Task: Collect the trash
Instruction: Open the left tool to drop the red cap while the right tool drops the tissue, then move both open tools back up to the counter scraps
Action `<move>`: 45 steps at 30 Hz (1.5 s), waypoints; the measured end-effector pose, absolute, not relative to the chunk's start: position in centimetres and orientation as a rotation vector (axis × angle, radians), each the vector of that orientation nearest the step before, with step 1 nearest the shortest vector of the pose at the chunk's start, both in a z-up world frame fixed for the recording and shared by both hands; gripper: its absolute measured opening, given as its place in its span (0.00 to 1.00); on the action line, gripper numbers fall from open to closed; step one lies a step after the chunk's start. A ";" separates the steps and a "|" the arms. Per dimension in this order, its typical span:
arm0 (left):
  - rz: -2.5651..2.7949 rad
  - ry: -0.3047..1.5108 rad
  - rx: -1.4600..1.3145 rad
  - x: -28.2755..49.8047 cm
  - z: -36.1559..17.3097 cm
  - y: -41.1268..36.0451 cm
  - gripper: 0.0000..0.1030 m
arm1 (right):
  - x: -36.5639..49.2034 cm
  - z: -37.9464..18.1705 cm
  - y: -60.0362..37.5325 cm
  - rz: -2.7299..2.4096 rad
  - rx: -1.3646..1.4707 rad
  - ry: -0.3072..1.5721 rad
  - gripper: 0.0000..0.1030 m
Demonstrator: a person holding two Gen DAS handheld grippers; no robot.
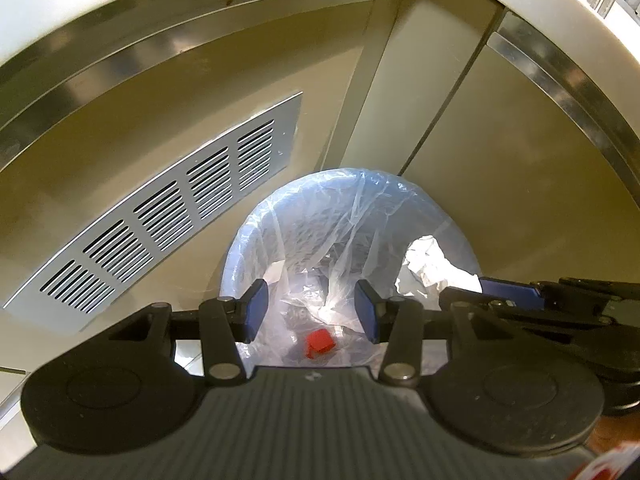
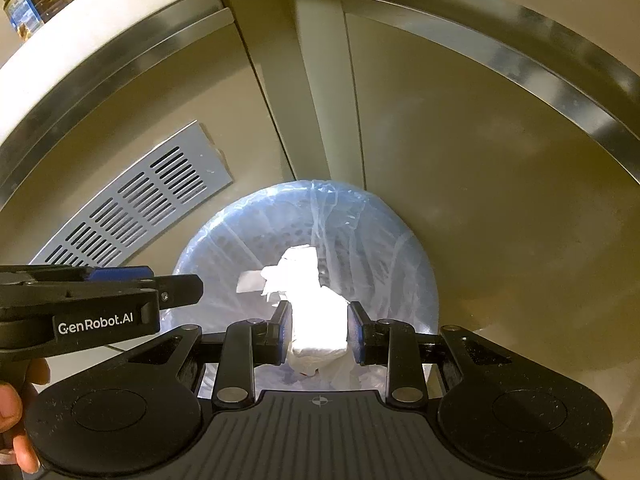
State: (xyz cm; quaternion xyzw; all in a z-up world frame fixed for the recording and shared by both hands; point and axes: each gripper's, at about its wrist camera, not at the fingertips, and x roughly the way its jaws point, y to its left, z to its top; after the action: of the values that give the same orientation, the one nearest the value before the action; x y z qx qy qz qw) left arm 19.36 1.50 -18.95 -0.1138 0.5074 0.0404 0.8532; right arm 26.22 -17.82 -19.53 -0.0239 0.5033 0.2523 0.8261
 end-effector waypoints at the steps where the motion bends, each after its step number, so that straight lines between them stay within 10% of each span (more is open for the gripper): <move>1: 0.087 1.067 -0.241 19.4 -18.9 1.5 0.42 | 26.2 -19.6 -17.8 0.536 -0.049 1.070 0.30; 11: 0.104 1.062 -0.250 19.1 -18.8 1.9 0.42 | 26.2 -19.8 -17.1 0.548 -0.031 1.061 0.31; 15: 0.109 1.061 -0.251 19.1 -18.8 2.2 0.42 | 26.3 -19.8 -17.0 0.548 -0.029 1.057 0.60; 45: 0.213 0.730 -0.179 18.4 -1.1 3.5 0.42 | 26.6 -0.5 -18.2 0.703 0.053 0.672 0.60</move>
State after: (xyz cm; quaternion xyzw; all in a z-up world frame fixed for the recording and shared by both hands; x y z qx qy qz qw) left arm 18.35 3.52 -1.07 -0.0874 0.3558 0.1038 0.9247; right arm 26.59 -18.15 -0.52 0.0255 0.3227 0.3378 0.8838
